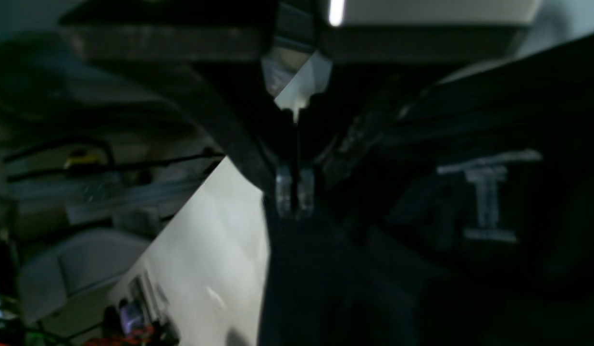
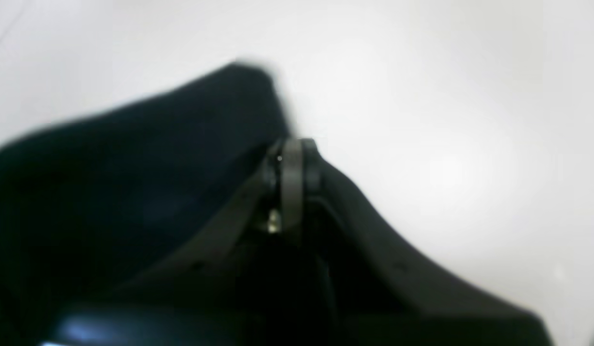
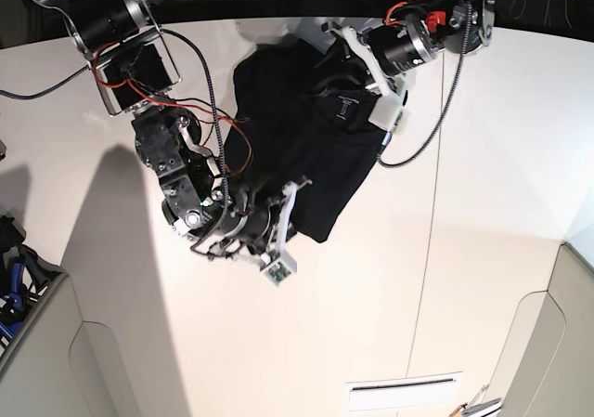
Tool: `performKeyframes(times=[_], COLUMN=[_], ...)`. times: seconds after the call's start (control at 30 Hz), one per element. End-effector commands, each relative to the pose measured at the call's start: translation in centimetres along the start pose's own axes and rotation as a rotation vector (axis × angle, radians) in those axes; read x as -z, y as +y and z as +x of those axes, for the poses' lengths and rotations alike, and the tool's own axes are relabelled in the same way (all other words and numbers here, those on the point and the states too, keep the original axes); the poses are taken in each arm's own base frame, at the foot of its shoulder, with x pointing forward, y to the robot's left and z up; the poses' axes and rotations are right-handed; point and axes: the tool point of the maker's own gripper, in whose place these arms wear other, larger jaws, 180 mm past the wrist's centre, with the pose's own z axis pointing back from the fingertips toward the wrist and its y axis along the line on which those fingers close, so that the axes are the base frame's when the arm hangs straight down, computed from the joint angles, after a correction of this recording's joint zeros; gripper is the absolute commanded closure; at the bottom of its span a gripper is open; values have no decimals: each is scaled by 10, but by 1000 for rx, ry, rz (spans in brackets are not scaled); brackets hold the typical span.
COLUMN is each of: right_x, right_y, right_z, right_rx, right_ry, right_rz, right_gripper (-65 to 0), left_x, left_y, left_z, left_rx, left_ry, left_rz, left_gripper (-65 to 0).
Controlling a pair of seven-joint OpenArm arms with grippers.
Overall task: Fold the T-shirt properly
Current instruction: 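Hold the bundle with both grippers and flatten it into a square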
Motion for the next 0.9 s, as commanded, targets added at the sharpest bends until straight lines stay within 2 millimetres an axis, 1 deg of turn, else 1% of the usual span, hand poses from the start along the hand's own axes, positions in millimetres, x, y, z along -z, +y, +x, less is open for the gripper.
performKeyframes(times=[0.0,0.07,0.13,0.27,0.37,0.43,0.5,0.57,0.77,0.87], right_x=[0,7,10,9,6,3,1,-2,-11,-17], right_y=[3,9,8,3,2,1,-2,-7,-23,-28], right_z=[11,-4,-13,-18,-17,-15,-15,-18,-20,-22], right_rx=[-16,-22,-14,-14,-8,7,25,38,83,129], right_ry=[-28,10,37,54,58,52,46,50,29,27], right_rz=[33,77,83,74,74,82,87,83,93,121], right_gripper=[0,0,0,0,0,0,0,0,0,0], left_x=[4,11,17,26,28,26,25,24,26,27], left_y=[-4,5,14,33,56,68,75,78,78,79], left_z=[4,-3,-8,-10,-2,9,23,30,38,49], left_rx=[-14,-49,-77,-82,-69,-58,-61,-54,-39,-13], left_ry=[-28,-8,9,41,63,50,23,15,10,1], left_rz=[-26,-26,-21,8,94,138,161,167,163,169], left_gripper=[0,0,0,0,0,0,0,0,0,0])
